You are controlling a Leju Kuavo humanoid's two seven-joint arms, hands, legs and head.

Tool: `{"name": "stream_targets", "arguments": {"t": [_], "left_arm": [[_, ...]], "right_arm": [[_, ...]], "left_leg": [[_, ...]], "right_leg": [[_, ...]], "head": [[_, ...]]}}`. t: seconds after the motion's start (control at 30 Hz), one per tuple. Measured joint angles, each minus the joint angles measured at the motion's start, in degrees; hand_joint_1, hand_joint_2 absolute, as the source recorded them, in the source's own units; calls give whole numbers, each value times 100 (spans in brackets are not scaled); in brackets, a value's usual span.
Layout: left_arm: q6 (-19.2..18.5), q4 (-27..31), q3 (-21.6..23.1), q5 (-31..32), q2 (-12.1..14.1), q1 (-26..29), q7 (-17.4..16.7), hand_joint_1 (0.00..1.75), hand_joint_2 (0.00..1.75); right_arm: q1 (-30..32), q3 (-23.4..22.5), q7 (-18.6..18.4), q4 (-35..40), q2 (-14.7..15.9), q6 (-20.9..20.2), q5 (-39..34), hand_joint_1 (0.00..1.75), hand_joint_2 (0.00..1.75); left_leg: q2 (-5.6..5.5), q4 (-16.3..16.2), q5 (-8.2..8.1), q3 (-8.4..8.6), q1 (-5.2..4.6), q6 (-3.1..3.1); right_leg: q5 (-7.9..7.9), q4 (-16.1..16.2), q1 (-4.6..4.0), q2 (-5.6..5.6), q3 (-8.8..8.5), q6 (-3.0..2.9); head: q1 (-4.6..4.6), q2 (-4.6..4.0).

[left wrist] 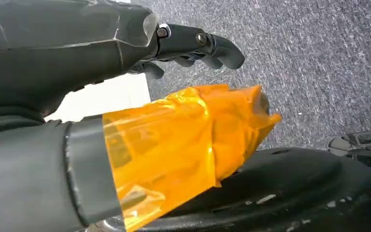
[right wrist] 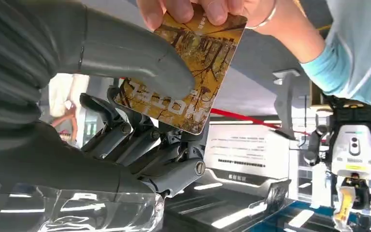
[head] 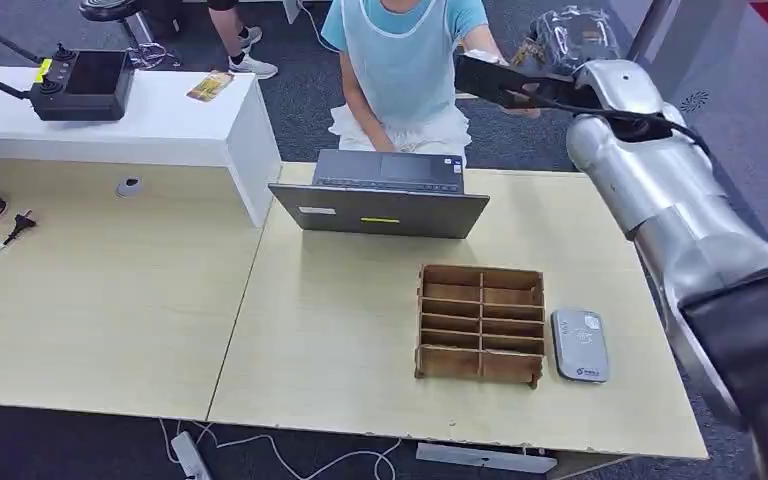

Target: Pass the card to the sensor for recognition and then transmit it.

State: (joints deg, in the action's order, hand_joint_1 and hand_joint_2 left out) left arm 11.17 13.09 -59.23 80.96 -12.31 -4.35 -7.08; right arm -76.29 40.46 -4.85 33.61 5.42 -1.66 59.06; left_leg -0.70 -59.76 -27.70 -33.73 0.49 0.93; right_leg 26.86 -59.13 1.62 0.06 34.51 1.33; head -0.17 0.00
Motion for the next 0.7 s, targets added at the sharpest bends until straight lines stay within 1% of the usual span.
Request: {"name": "stream_targets", "arguments": {"t": [0.03, 0.07, 0.37, 0.5, 0.7], "left_arm": [[0, 0, 0, -9, 0, 0, 9, 0, 0], [0, 0, 0, -9, 0, 0, 15, 0, 0], [0, 0, 0, -24, 0, 0, 15, 0, 0], [2, 0, -2, -42, 0, 1, 17, 0, 0], [2, 0, -2, -74, 0, 11, 17, 0, 0]], "right_arm": [[0, 7, 2, -30, 0, 7, 22, 3, 175], [0, 9, 2, -54, -2, 11, 24, 0, 175], [-2, -53, 2, -218, -9, 4, -227, 0, 175], [-2, -302, 20, -212, 18, 105, -457, 0, 175], [0, -812, 231, -57, 155, 299, -854, 0, 175]], "left_leg": [[0, 0, 0, 0, 0, 0], [0, 0, 0, 0, 0, 0], [0, -1, 0, 2, 0, 0], [1, -1, 0, 3, -1, 0], [-1, -2, 0, 2, -1, 0]], "right_leg": [[0, 0, 0, 0, 0, 0], [0, 0, 0, 0, 0, 0], [0, 0, 0, 0, 0, 0], [0, 0, 0, 1, 2, 0], [0, 0, 1, 0, 2, 0]], "head": [[2, 0], [0, 0], [2, 0], [0, 0], [0, 0]]}}
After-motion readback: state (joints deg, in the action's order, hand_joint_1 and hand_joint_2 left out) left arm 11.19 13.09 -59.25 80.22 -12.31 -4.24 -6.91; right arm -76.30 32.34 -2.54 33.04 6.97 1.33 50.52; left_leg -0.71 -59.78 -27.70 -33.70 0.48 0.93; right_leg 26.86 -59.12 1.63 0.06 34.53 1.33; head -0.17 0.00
